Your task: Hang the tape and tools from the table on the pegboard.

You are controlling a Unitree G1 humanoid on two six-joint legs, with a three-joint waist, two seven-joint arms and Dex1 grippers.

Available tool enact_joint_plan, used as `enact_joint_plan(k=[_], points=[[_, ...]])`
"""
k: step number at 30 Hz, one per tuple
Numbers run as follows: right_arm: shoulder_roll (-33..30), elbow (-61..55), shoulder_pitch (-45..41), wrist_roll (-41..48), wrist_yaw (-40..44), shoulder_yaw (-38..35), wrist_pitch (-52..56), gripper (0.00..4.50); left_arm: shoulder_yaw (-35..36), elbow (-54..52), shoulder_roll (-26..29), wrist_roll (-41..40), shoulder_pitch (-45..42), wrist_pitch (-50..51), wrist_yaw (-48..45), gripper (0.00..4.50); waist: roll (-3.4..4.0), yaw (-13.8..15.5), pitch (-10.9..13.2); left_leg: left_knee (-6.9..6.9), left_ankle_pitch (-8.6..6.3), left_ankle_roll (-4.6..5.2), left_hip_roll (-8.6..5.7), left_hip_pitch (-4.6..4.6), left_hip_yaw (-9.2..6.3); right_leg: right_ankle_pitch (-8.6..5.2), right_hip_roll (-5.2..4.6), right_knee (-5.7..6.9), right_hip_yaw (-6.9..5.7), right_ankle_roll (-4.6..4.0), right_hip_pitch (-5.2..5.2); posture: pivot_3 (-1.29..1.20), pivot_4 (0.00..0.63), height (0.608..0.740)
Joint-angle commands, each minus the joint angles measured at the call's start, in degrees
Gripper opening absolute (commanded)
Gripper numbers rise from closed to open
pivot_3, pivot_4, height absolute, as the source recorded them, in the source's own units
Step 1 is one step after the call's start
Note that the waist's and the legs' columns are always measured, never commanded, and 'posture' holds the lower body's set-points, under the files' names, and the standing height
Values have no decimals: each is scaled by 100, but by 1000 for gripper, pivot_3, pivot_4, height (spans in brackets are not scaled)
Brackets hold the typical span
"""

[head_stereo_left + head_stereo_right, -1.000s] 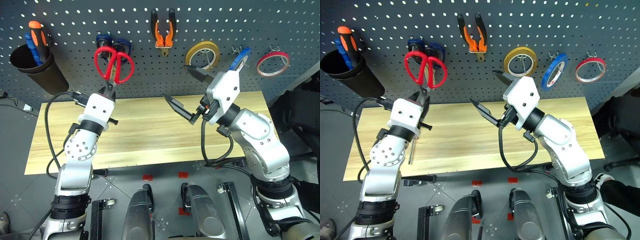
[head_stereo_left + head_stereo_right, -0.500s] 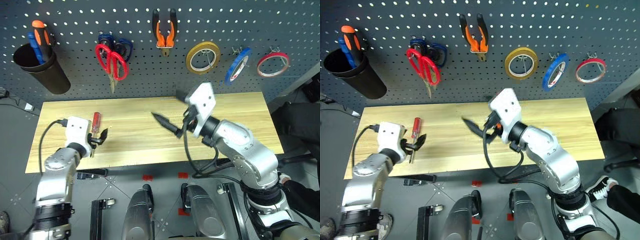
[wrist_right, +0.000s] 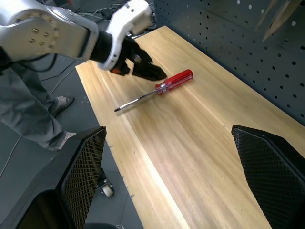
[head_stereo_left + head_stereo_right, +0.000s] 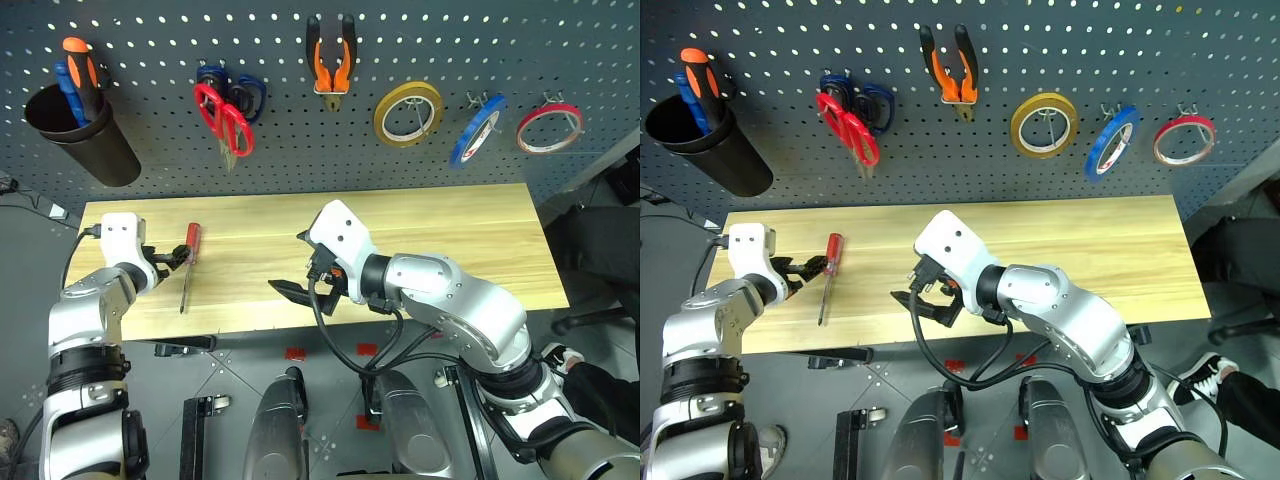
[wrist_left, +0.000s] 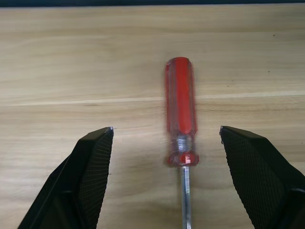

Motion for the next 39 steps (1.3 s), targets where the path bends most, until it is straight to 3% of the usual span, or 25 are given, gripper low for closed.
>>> enact_joint_plan(k=[1,7,10,17,19,23,28,33,39], points=[[47,-126,-107,57,13,-51,94,4500,-167,530,159,127,-288,-128,-84,3767,2,0,22,-1,0,0,0,0,1,0,0,-2,1,0,-1,-160,470,740],[36,-108,-187,79,-1,-158,271,4500,-474,1459,156,314,-850,-358,-135,3767,0,-15,95,-6,0,0,2,-1,8,-3,0,-5,4,-4,-6,-178,485,740],[6,-94,-207,67,3,-197,319,4500,-553,1856,155,395,-1052,-527,-125,3182,1,-25,112,-7,0,-1,3,-2,10,-3,0,-7,4,-4,-9,-181,483,740],[-170,-24,-234,-11,59,-188,173,4500,-713,2505,247,617,-1287,-1016,-260,936,0,-48,112,-13,0,-1,4,-2,20,-4,-1,-17,3,-3,-9,-201,455,740],[-210,-39,-217,-41,52,-205,68,4500,-745,2476,289,651,-1236,-1145,-335,902,-1,-53,111,-15,0,-1,4,-2,22,-4,-1,-19,4,-3,-10,-201,439,740],[-362,-248,-14,-141,119,-338,-596,4500,-669,1585,355,496,-700,-1432,-679,903,-5,-68,107,-26,0,-3,6,-2,26,-3,-1,-32,6,-3,-10,-199,404,740],[-646,-616,340,-102,514,-592,-1571,4500,-261,-1216,456,75,1073,-1600,-1099,902,-28,-74,93,-46,-4,-11,8,-13,25,-3,-6,-60,13,-3,-15,-215,366,740],[-645,-610,461,-12,676,-962,-2111,4500,70,-3378,239,118,2192,-2302,-684,902,-36,-73,81,-52,-3,-13,8,-12,11,-3,-9,-60,2,-5,-8,-208,336,740],[-647,-524,460,442,1011,-1326,-2255,4500,345,-5092,201,-378,2071,-1911,-403,903,-48,-37,22,-40,-3,-12,2,-12,-5,-2,-12,-56,-14,-5,9,-161,293,740]])
